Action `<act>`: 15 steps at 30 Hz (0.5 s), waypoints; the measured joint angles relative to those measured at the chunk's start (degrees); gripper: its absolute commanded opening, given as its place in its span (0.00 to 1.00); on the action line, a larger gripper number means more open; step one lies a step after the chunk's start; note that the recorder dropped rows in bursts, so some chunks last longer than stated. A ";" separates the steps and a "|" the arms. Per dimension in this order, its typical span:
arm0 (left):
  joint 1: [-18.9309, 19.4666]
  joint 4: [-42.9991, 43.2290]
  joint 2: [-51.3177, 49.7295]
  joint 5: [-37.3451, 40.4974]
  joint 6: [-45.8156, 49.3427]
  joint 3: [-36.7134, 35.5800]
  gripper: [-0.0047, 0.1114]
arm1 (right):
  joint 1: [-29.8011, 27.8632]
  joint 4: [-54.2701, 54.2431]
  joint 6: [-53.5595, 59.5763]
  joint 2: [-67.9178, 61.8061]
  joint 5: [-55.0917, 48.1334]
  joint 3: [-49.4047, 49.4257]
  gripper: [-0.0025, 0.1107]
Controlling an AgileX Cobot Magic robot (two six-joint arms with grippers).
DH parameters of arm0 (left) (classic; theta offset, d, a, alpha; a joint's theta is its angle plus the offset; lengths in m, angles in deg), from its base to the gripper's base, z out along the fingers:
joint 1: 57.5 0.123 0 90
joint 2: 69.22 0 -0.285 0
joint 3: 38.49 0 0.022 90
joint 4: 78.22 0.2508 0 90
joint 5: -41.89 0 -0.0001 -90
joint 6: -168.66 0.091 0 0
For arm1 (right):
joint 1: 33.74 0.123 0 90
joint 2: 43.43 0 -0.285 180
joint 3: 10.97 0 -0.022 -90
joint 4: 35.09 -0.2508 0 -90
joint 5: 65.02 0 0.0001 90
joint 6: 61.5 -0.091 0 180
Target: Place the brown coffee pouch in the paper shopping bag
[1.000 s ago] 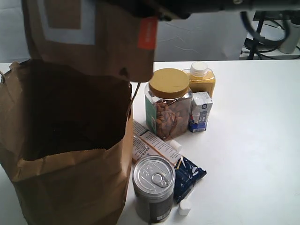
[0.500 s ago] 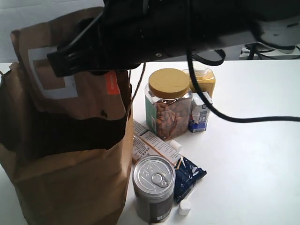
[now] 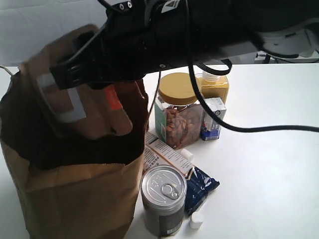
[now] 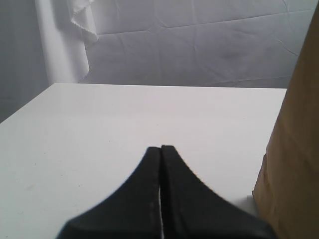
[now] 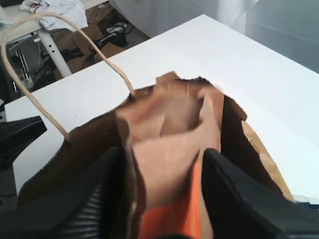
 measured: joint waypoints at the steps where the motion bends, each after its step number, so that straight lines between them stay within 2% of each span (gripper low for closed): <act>1: 0.00 0.00 0.00 0.00 0.00 0.00 0.04 | 0.00 -0.20 0.00 0.11 0.27 -0.17 0.49; 3: 0.00 0.00 0.00 0.00 0.00 0.00 0.04 | 0.00 -0.59 0.00 1.10 0.55 -0.26 0.43; 4: 0.00 0.00 0.00 0.00 0.00 0.00 0.04 | 0.00 -0.59 0.00 2.16 1.23 -0.26 0.35; 5: 0.00 0.00 0.00 0.00 0.00 0.00 0.04 | 0.00 -0.59 0.00 3.84 2.00 -0.26 0.30; 8: 0.00 0.00 0.00 0.00 0.00 0.00 0.04 | 0.00 0.23 0.00 8.96 3.29 -0.26 0.02; 12: 0.00 0.00 0.00 0.00 0.00 0.00 0.04 | 0.00 7.18 -1.24 15.51 3.29 -0.31 0.02; 15: 0.00 0.00 0.00 0.00 0.00 0.00 0.04 | 0.00 18.04 -9.61 18.62 3.19 -0.31 0.02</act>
